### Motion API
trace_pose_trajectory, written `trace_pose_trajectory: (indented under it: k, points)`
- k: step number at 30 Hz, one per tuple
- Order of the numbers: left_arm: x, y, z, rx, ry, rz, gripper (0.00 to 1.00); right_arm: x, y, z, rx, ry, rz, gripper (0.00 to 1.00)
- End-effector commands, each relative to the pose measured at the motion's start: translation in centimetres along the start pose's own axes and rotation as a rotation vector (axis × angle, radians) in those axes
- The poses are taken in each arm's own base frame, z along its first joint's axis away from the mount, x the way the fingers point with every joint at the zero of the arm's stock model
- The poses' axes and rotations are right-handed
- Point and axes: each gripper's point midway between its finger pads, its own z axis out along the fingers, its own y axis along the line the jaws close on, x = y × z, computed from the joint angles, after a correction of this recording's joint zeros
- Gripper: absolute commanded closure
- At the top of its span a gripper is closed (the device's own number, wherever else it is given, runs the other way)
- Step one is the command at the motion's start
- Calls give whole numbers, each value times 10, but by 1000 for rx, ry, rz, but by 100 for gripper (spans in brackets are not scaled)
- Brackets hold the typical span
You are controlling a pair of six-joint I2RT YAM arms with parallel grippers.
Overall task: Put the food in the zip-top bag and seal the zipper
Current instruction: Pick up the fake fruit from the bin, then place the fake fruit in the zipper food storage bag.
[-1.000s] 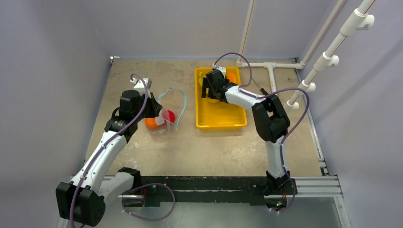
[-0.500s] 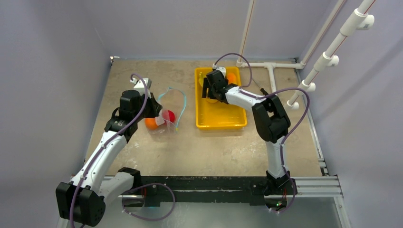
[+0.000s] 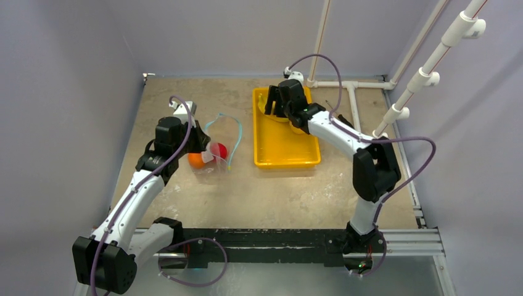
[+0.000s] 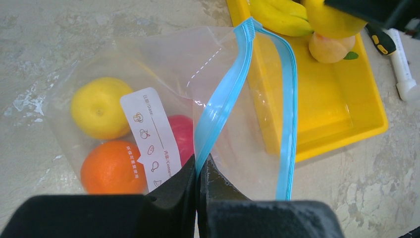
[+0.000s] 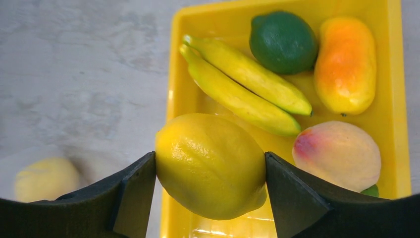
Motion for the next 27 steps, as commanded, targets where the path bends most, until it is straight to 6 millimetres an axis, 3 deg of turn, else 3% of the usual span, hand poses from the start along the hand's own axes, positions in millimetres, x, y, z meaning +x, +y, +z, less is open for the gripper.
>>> trace_pose_trajectory:
  k: [1,7,16,22,27]
  points:
    - [-7,-3,-1,9,-29,22,100,-32,23,-34,-114,-77,9,75]
    - [-8,-3,-1,10,-32,22,100,-48,55,-73,-248,-127,-38,76]
    - [-8,-3,-1,10,-31,22,100,-47,126,-127,-468,-156,-96,76]
    - [-9,-3,-2,11,-33,23,100,-36,158,-147,-588,-146,-135,76]
    - [-9,-3,-3,11,-34,23,100,-22,170,-150,-627,-121,-153,75]
